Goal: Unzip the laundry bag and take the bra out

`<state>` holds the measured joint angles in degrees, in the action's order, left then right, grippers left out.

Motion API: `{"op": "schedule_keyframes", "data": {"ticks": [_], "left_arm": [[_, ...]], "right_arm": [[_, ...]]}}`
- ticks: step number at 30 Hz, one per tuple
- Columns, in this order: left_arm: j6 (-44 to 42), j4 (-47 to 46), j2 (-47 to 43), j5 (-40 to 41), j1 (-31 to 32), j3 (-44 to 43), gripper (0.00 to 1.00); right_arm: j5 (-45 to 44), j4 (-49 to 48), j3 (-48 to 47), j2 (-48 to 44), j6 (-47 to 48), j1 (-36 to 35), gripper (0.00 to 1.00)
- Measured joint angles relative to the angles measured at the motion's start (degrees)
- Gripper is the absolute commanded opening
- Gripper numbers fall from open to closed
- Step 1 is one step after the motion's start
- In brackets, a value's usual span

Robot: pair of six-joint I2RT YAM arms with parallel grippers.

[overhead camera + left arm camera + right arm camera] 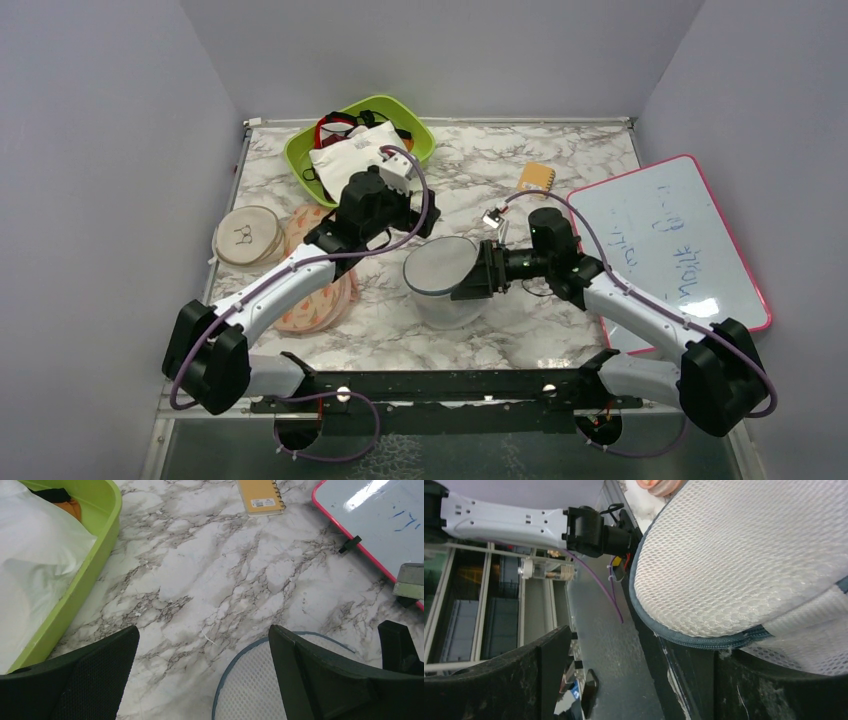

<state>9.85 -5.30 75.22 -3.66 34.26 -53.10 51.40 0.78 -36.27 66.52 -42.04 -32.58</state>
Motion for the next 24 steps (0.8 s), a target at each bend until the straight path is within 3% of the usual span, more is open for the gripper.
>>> {"op": "schedule_keyframes", "data": {"ticks": [11,24], "left_arm": [[10.8,9.4,-6.3,-14.5,0.9,2.6,0.99],[16.9,14.1,-13.9,-18.1,3.6,5.8,0.97]], "right_arm": [[2.3,3.0,-1.0,-0.6,9.6,0.0,0.84],[-21.4,21.5,-10.9,-7.1,15.8,0.0,0.84]]}}
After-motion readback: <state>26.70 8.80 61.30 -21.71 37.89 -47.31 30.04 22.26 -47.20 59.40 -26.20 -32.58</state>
